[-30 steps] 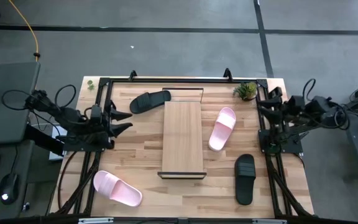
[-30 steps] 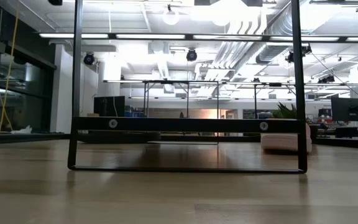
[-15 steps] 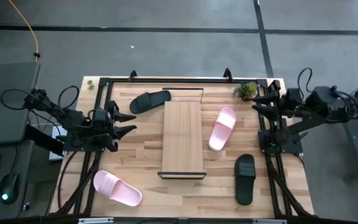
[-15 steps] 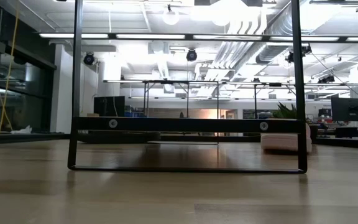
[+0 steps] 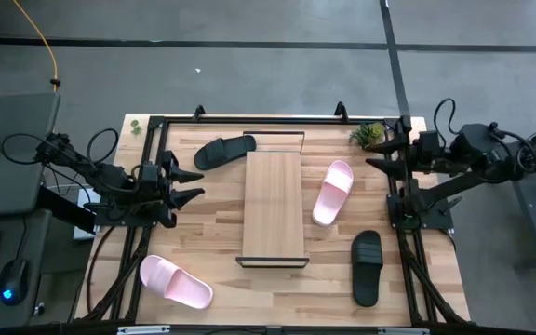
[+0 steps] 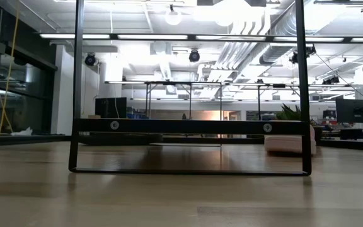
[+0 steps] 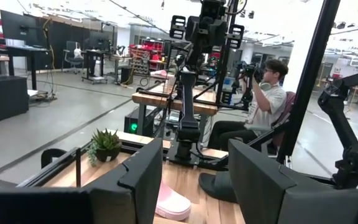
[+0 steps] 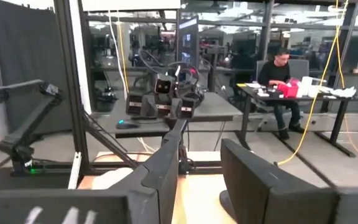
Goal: Pick and place slides into the shelf
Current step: Put the bottom black slipper on the shelf
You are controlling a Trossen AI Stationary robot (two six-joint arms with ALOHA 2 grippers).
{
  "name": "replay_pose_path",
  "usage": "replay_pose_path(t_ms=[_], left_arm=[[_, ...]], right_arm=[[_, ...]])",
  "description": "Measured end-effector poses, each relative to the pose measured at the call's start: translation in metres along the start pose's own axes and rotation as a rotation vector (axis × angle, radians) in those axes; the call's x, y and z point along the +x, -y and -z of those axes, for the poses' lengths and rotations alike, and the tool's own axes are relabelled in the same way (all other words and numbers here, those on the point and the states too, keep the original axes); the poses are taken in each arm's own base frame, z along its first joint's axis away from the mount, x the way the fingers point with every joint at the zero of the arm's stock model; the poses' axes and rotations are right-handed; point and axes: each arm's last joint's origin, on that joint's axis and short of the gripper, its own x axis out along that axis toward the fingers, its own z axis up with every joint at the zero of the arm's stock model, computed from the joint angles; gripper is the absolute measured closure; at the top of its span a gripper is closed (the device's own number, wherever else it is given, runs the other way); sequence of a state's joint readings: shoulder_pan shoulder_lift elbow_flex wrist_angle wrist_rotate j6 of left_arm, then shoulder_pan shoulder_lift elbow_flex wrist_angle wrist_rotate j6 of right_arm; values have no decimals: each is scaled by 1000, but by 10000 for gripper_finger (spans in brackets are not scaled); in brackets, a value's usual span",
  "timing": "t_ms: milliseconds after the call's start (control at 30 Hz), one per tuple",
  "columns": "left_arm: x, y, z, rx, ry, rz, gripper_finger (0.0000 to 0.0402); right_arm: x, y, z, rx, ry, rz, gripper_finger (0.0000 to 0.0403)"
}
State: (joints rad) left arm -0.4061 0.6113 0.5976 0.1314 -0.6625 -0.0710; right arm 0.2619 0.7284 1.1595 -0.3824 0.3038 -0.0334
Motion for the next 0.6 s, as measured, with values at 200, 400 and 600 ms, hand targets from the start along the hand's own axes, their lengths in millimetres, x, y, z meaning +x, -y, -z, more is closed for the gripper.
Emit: replay_pose_path(t_ms=[200, 400, 600], left_arm=[[0, 0, 0, -12, 0, 0, 234], [0, 0, 0, -12, 0, 0, 234], [0, 0, 0, -11, -1, 0, 234]], right_arm=[[9, -3, 3, 72, -29, 0, 289], [12, -4, 5, 95, -40, 0, 289], [14, -5, 12, 70, -108, 1, 289]])
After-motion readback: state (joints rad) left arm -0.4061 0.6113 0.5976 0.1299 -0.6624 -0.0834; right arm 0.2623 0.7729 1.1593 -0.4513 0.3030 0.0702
